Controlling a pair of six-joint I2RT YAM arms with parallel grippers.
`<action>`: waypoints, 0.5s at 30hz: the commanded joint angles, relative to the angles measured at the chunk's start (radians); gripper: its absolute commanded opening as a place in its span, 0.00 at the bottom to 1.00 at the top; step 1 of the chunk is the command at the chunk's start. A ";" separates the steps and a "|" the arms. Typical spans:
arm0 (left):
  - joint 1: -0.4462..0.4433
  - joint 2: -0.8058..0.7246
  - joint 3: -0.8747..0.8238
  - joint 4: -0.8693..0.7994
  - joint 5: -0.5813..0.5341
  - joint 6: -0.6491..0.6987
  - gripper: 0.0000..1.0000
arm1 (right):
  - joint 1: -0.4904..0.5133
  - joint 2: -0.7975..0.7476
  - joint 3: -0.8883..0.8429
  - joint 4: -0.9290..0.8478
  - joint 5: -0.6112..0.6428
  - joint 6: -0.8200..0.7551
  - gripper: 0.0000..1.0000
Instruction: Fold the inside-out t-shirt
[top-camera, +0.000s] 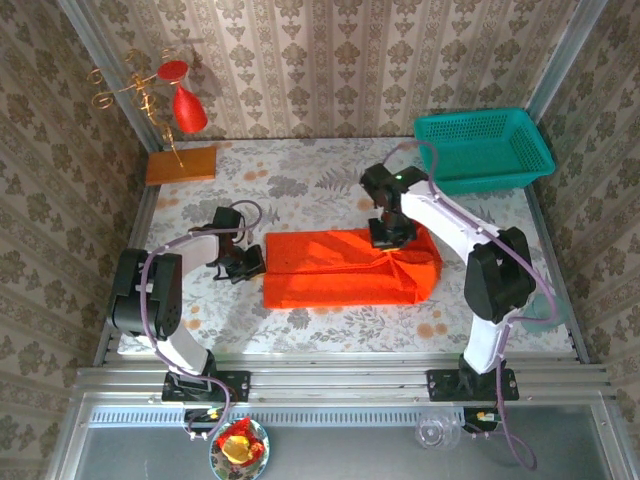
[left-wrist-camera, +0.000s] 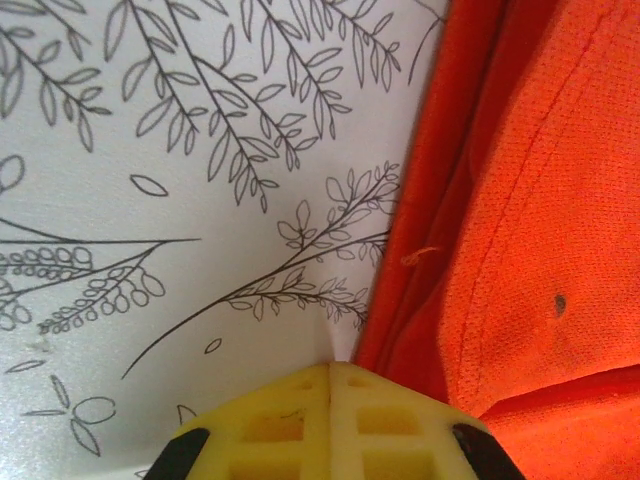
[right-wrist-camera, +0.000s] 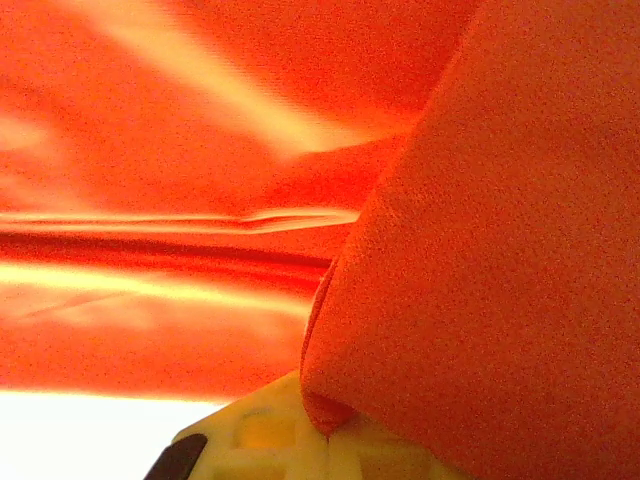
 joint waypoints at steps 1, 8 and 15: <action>-0.025 0.039 -0.020 0.078 0.060 -0.031 0.00 | 0.065 0.065 0.079 0.034 -0.176 0.060 0.00; -0.037 0.036 -0.037 0.108 0.077 -0.035 0.00 | 0.191 0.212 0.259 0.066 -0.274 0.112 0.00; -0.046 0.047 -0.036 0.113 0.079 -0.030 0.00 | 0.229 0.348 0.408 0.052 -0.311 0.133 0.00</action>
